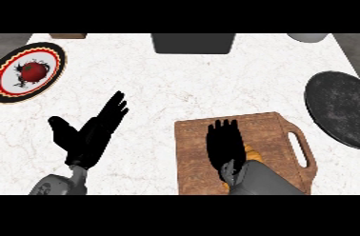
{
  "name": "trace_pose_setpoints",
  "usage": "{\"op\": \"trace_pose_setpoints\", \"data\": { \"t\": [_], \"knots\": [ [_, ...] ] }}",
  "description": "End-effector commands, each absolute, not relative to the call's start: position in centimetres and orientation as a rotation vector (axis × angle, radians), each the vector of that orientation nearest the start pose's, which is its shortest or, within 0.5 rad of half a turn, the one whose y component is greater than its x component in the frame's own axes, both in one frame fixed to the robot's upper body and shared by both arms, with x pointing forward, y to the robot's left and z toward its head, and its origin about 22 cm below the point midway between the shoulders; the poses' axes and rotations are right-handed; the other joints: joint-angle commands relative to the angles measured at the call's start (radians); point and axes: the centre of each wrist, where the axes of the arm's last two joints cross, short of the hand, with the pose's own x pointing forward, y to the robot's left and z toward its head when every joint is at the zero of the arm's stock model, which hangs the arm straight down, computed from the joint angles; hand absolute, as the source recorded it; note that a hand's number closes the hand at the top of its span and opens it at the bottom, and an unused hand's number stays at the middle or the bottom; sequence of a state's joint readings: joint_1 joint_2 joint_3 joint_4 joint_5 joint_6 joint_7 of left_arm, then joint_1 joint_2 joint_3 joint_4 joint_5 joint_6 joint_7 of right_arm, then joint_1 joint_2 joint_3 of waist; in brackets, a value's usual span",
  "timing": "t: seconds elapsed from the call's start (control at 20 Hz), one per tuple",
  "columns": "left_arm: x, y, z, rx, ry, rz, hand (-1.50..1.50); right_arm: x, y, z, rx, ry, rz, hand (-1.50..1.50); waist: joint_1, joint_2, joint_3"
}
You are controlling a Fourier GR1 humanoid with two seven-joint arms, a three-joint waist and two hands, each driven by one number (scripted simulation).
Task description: Pick the croissant from the cutting board and place it in the pan
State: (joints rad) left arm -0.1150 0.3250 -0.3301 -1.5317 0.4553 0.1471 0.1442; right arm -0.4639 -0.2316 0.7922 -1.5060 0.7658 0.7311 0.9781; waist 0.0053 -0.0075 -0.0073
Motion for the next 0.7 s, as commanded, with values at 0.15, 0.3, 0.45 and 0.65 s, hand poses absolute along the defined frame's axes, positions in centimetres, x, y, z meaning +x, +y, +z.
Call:
{"op": "trace_pose_setpoints", "data": {
  "t": [0.15, 0.3, 0.45, 0.65],
  "knots": [
    [25.1, 22.2, 1.3, -0.205, -1.351, -0.076, 0.00, 23.7, -2.4, 4.0, -1.027, -0.283, 1.751, -1.50, -0.010, 0.002, 0.005],
    [26.0, 21.9, 2.6, -0.221, -1.352, -0.085, 0.00, 22.8, -2.1, 4.0, -1.094, -0.285, 1.736, -1.50, -0.017, 0.000, 0.005],
    [24.6, 21.8, 0.4, -0.228, -1.351, -0.081, 0.00, 23.5, -2.3, 3.2, -1.120, -0.258, 1.730, -1.50, -0.006, 0.004, 0.005],
    [25.3, 21.6, 1.3, -0.220, -1.354, -0.096, 0.00, 24.0, -3.2, 3.3, -1.212, -0.194, 1.770, -1.50, -0.015, 0.002, 0.005]
  ]
}}
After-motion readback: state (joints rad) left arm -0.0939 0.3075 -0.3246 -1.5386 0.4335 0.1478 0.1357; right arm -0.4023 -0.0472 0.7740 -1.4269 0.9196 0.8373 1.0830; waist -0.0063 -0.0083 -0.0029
